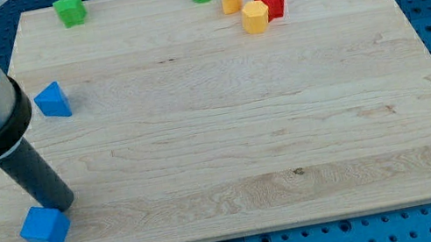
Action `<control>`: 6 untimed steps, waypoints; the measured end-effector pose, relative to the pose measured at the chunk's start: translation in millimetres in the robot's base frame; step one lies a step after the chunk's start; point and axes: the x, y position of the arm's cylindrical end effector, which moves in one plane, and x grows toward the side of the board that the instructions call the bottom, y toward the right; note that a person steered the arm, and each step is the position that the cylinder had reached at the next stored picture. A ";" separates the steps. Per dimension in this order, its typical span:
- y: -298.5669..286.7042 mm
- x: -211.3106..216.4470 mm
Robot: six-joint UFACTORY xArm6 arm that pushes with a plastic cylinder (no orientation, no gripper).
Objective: Move the arm towards the center right
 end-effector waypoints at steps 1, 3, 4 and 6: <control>25.5 -1.2; 132.8 -1.2; 150.7 -1.2; 150.7 -21.6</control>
